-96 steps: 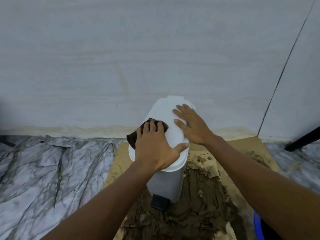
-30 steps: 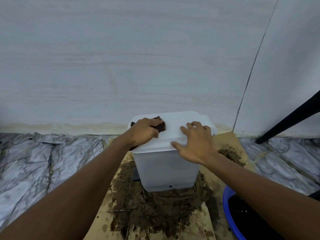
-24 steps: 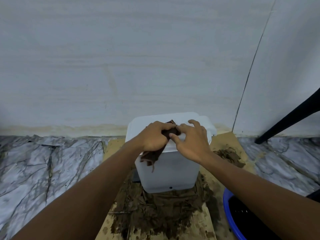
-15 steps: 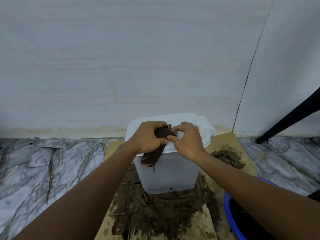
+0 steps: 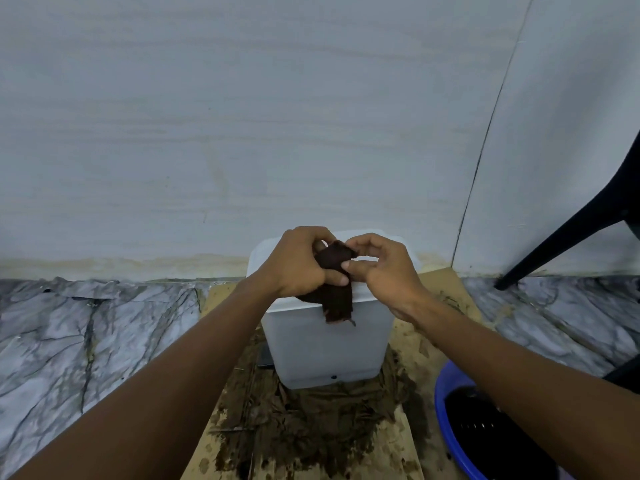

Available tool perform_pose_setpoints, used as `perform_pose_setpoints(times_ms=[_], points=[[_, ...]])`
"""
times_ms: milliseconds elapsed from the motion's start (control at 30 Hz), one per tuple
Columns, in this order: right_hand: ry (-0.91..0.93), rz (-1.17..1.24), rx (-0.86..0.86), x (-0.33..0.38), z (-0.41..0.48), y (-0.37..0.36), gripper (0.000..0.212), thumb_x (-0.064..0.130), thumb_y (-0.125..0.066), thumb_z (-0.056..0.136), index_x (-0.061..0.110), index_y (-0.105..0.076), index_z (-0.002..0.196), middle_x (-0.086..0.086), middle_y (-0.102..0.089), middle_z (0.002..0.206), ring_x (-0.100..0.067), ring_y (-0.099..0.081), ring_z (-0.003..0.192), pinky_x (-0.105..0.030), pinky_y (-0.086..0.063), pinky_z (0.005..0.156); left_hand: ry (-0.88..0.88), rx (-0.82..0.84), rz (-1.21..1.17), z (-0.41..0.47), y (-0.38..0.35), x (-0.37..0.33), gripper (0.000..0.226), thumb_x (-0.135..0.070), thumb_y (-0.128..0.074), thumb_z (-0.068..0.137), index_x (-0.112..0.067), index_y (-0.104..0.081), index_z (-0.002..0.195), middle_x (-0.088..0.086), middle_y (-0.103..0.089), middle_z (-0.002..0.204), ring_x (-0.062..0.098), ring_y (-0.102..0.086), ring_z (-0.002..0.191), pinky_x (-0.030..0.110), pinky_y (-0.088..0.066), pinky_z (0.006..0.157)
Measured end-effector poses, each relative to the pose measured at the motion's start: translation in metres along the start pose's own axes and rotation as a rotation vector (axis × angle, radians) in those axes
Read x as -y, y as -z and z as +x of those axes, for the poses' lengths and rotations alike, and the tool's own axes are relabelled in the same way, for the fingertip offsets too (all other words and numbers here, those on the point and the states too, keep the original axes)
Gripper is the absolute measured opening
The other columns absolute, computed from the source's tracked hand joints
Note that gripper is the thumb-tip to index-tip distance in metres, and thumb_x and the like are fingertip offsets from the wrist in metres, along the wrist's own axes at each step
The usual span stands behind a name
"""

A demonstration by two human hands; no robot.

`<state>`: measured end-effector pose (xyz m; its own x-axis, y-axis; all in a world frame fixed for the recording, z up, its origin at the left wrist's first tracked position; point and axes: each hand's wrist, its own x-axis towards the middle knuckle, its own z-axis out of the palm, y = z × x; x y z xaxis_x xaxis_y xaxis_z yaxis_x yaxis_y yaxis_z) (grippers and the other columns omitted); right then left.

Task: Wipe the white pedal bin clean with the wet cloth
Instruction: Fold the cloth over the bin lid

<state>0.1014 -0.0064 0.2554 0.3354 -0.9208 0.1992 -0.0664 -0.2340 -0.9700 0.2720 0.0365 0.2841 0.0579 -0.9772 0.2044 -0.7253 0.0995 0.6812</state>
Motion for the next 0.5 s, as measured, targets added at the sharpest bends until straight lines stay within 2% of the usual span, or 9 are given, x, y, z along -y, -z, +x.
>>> perform_pose_setpoints(times_ms=[100,167,267,400,500], points=[[-0.062,0.051,0.038,0.012,-0.012,0.018,0.045,-0.012,-0.073,0.077,0.019,-0.07,0.11,-0.01,-0.072,0.105,-0.023,-0.073,0.08,-0.04,-0.061,0.081,-0.045,-0.013,-0.05,-0.007,-0.004,-0.013,0.052,-0.032,-0.098,0.052,-0.032,-0.069,0.096,-0.008,-0.068,0.089,0.005,-0.062,0.071,0.012,-0.044,0.059],[-0.094,0.037,0.086,0.016,-0.019,0.034,0.053,-0.013,-0.071,0.077,0.019,-0.067,0.119,-0.012,-0.072,0.109,-0.025,-0.073,0.084,-0.041,-0.06,0.081,-0.095,0.013,-0.06,-0.01,-0.008,-0.023,0.047,-0.03,-0.098,0.054,-0.03,-0.071,0.092,-0.01,-0.069,0.088,0.003,-0.061,0.068,0.015,-0.044,0.061],[-0.095,-0.09,0.167,0.02,-0.034,0.052,0.045,-0.01,-0.072,0.079,0.023,-0.072,0.109,-0.018,-0.074,0.102,-0.03,-0.069,0.086,-0.044,-0.057,0.075,-0.178,0.097,-0.035,-0.012,-0.016,-0.036,0.037,-0.024,-0.096,0.057,-0.026,-0.071,0.084,-0.009,-0.069,0.083,0.006,-0.063,0.064,0.024,-0.048,0.064],[-0.101,-0.257,0.145,0.025,-0.054,0.077,0.027,0.002,-0.081,0.076,0.018,-0.076,0.097,-0.007,-0.075,0.086,-0.018,-0.065,0.073,-0.034,-0.055,0.066,-0.204,0.156,-0.042,-0.011,-0.03,-0.052,0.036,-0.018,-0.095,0.057,-0.026,-0.069,0.081,-0.002,-0.071,0.08,0.02,-0.069,0.072,0.038,-0.059,0.068],[-0.117,-0.403,0.148,0.027,-0.069,0.098,0.013,0.012,-0.084,0.076,0.017,-0.078,0.086,-0.004,-0.072,0.076,-0.011,-0.061,0.067,-0.028,-0.051,0.066,-0.234,0.219,-0.052,-0.014,-0.04,-0.066,0.035,-0.013,-0.092,0.062,-0.027,-0.07,0.085,-0.002,-0.072,0.083,0.02,-0.069,0.076,0.037,-0.059,0.072]])
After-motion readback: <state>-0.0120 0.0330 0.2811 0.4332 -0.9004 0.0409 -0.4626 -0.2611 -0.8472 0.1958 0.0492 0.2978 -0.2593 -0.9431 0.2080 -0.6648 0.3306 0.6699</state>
